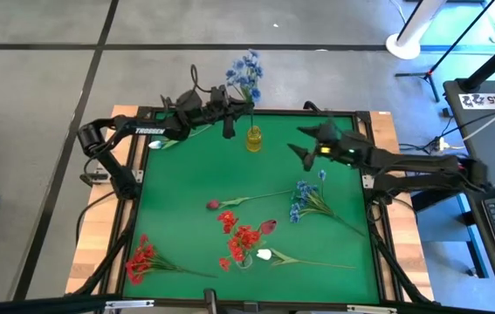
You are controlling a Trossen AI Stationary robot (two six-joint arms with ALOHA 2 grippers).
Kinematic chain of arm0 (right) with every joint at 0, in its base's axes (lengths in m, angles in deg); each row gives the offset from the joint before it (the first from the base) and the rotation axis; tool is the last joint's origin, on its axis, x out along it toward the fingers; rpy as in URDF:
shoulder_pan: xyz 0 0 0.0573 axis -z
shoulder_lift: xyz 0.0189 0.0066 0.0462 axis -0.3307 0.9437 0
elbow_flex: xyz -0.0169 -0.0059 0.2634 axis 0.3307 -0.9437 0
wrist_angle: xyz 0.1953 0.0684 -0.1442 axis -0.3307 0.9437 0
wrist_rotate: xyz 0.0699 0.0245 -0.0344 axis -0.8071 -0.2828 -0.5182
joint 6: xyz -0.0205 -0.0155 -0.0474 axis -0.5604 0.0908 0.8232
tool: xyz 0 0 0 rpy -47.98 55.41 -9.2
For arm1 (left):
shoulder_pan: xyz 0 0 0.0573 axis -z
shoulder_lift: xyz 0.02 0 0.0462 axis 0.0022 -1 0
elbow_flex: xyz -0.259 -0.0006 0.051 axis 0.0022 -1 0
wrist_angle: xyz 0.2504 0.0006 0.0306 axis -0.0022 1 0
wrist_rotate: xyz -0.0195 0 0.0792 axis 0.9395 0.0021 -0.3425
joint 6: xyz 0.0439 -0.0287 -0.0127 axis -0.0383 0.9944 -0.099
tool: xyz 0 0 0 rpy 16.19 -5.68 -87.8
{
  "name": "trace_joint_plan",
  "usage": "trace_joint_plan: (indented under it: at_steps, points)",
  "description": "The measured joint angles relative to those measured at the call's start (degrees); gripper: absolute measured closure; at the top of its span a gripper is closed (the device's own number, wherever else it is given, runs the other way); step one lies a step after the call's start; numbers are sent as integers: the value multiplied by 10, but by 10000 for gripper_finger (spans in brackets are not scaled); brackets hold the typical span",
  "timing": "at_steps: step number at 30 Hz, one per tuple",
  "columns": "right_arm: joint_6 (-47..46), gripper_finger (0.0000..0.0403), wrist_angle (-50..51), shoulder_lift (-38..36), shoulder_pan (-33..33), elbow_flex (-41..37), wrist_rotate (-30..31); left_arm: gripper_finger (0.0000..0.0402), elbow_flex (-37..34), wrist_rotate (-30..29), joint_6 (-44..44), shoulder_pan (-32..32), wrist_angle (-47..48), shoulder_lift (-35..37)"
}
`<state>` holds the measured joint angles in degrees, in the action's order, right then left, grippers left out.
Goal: Sort flowers into vase by color
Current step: Put the left blue flowers into the yellow vase
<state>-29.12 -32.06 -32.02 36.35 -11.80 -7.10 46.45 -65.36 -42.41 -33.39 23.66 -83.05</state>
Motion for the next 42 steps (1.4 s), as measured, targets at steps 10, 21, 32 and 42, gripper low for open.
trace_joint_plan:
  at_steps: [10, 21, 32, 42]
  points:
    - [11, 49, -12, -58, -1, -46, 34, 389, 0, -11, -14, -11, -5, 0]
    - [10, 49, -26, -19, -1, -46, 36, 388, 2, -36, -14, -7, -8, -4]
    - [-3, 49, -37, -6, -1, -46, 12, 388, 95, -34, -10, -1, 34, -88]
    - [3, 49, -24, -6, -1, -46, 13, 388, 93, -30, -12, -14, 119, -66]
